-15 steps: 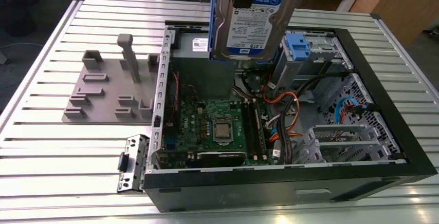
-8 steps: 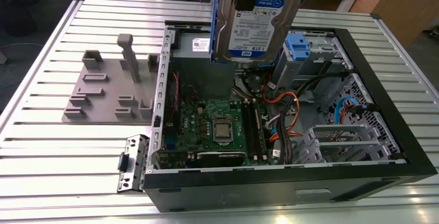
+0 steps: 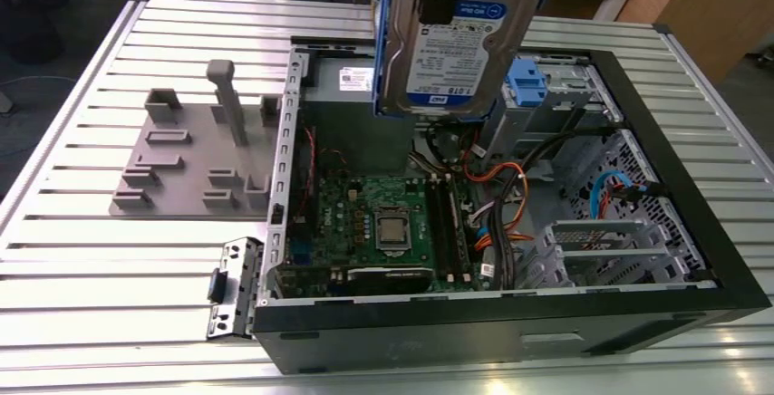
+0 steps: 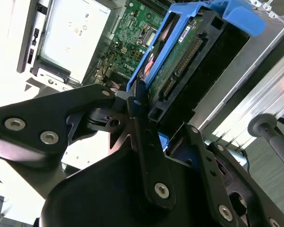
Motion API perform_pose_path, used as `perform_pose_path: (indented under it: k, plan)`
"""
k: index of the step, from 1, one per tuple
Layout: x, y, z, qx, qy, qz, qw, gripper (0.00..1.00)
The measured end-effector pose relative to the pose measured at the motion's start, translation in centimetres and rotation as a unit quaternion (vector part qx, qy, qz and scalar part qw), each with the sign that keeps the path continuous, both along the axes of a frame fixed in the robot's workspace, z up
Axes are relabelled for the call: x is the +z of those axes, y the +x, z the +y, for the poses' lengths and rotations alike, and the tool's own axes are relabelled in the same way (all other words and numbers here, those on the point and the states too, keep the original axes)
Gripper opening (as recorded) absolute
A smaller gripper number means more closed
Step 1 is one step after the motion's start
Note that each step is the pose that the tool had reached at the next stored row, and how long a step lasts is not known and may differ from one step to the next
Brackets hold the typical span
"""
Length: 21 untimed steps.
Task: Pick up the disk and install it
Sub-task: 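Pick up the disk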
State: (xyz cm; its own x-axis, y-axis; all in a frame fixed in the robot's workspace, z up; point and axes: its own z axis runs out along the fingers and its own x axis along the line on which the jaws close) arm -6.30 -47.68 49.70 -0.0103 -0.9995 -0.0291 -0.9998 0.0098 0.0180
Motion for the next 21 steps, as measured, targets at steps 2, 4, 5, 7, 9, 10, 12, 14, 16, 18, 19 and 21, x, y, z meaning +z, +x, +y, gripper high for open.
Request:
perform_pose_path:
  k: [2, 4, 5, 7, 9, 10, 12, 14, 16, 18, 19, 21]
  plan:
    - [0.00, 0.06, -0.15, 0.000, 0.0000, 0.0000, 1.00000, 0.36]
    - [0.00, 0.13, -0.31, 0.000, 0.0000, 0.0000, 1.00000, 0.36]
    - [0.00, 0.16, -0.39, 0.000, 0.0000, 0.0000, 1.00000, 0.36]
    - [0.00, 0.22, -0.55, 0.000, 0.0000, 0.0000, 1.00000, 0.36]
    - [0.00, 0.29, -0.70, 0.000, 0.0000, 0.0000, 1.00000, 0.36]
    - [0.00, 0.33, -0.78, 0.000, 0.0000, 0.0000, 1.00000, 0.36]
    - [0.00, 0.39, -0.93, 0.000, 0.0000, 0.0000, 1.00000, 0.36]
    - [0.00, 0.46, -1.07, 0.000, 0.0000, 0.0000, 1.00000, 0.36]
    - [-0.01, 0.52, -1.23, 0.000, 0.0000, 0.0000, 1.00000, 0.36]
    - [-0.01, 0.58, -1.37, 0.000, 0.0000, 0.0000, 1.00000, 0.36]
    - [-0.01, 0.61, -1.45, 0.000, 0.0000, 0.0000, 1.00000, 0.36]
    - [-0.01, 0.66, -1.60, 0.000, 0.0000, 0.0000, 1.00000, 0.36]
